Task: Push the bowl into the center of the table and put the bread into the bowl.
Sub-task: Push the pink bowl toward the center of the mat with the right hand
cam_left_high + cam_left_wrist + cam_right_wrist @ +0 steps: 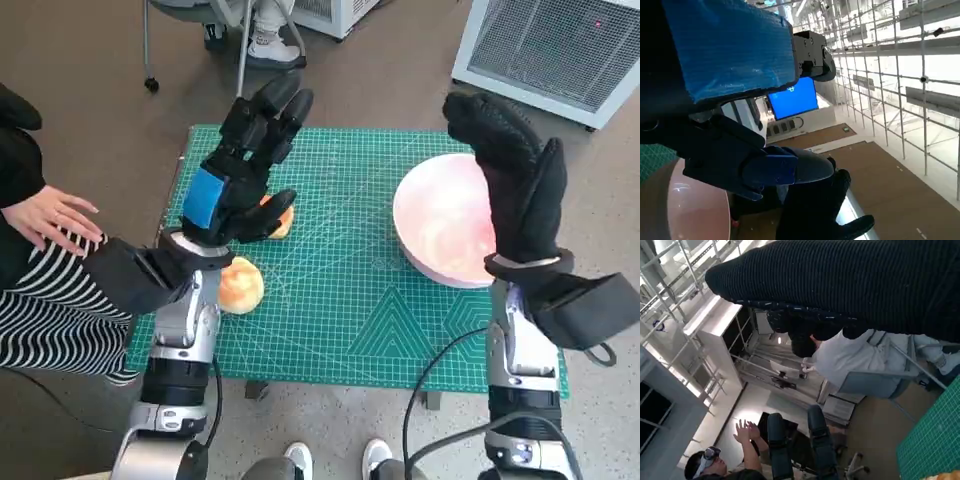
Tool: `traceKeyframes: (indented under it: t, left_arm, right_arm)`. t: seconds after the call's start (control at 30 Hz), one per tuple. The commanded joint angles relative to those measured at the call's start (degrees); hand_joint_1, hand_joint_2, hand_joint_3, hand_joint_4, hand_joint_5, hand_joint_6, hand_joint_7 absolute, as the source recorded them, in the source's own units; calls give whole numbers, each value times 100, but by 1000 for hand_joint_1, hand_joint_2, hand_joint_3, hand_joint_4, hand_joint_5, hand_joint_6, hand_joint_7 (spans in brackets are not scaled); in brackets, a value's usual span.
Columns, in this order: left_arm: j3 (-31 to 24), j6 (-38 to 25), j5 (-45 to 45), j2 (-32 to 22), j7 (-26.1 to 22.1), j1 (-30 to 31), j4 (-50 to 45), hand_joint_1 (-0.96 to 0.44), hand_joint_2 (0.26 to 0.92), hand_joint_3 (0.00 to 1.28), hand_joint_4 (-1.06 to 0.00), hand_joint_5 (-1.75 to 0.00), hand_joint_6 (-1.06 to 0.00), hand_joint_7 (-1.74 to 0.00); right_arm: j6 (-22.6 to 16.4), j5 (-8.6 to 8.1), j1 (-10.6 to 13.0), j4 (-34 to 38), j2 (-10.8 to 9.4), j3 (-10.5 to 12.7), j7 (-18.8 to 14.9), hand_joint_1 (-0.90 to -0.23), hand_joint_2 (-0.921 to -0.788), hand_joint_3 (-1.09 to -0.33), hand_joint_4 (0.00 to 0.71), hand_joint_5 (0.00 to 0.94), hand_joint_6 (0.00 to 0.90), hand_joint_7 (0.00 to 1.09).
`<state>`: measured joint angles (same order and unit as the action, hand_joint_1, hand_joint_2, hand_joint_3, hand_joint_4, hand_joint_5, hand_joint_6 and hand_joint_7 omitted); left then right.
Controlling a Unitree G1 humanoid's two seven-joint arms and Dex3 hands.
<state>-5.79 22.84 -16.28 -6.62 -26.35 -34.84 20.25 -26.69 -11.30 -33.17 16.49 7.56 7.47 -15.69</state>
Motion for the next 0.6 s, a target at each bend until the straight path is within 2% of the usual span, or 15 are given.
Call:
traceKeyframes:
  t: [0.03, 0.27, 0.4, 0.47, 0.53, 0.57, 0.6]
  left_arm:
    - [-5, -30, -4, -16, 15, 64, -134, -726, 921, 383, -143, -10, 1, -526]
    - [-18, -52, -35, -19, -3, 63, -138, -726, 921, 385, -143, -9, 1, -530]
    - [-28, -66, -51, -18, 1, 74, -164, -725, 921, 385, -144, -10, 1, -535]
    - [-36, -61, -52, -18, 8, 82, -172, -725, 921, 385, -146, -11, 1, -545]
    - [-45, -53, -56, -15, 11, 83, -160, -725, 921, 384, -149, -12, 1, -559]
    - [-50, -45, -55, -11, 16, 84, -151, -725, 921, 384, -149, -12, 1, -561]
    - [-58, -37, -56, -7, 22, 84, -138, -725, 921, 383, -151, -13, 1, -565]
  right_arm:
    - [84, -59, 120, 13, -10, -15, -43, -769, -921, -740, 197, 0, 79, 499]
    - [75, -111, 143, 26, 64, 41, -94, -769, -921, -739, 196, 0, 79, 499]
    - [42, -253, 151, 139, 269, 242, -225, -778, -921, -737, 195, 0, 78, 499]
    - [-11, -269, 159, 209, 385, 352, -241, -785, -921, -738, 194, 0, 77, 499]
    - [-108, -239, 169, 314, 503, 477, -190, -791, -921, -745, 187, 0, 69, 495]
    - [-183, -185, 168, 422, 574, 566, -105, -792, -921, -746, 186, 0, 68, 494]
    - [-277, -58, 165, 557, 652, 674, 75, -792, -921, -751, 181, 0, 64, 491]
